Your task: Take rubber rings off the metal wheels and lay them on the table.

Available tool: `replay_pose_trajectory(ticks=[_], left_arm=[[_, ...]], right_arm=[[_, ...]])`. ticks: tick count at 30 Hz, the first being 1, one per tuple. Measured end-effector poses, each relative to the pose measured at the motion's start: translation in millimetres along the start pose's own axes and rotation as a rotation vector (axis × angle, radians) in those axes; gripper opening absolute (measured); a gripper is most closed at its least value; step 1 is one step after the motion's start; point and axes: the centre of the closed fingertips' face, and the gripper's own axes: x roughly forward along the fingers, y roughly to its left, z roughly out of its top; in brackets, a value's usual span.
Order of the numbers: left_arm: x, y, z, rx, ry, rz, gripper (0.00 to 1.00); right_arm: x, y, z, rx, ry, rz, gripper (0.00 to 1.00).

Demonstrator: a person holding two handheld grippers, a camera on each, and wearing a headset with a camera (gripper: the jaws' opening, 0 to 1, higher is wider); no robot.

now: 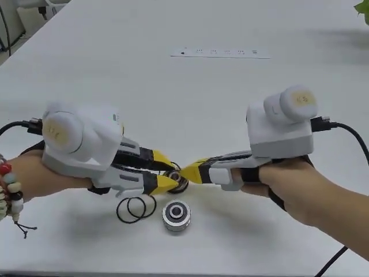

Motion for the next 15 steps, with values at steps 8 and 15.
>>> replay_pose_trajectory(ticks=[8,15], left_arm=[[-28.5,1.8,14.6,-0.006,-0.047,-0.006,0.3],[-59.7,13.0,18.6,-0.021,-0.089,0.066,0.43]], right_arm=[[-0.9,1.7,5.3,-0.008,-0.007,0.009,0.0],[2.6,12.4,8.9,-0.026,0.0,0.034,0.0]])
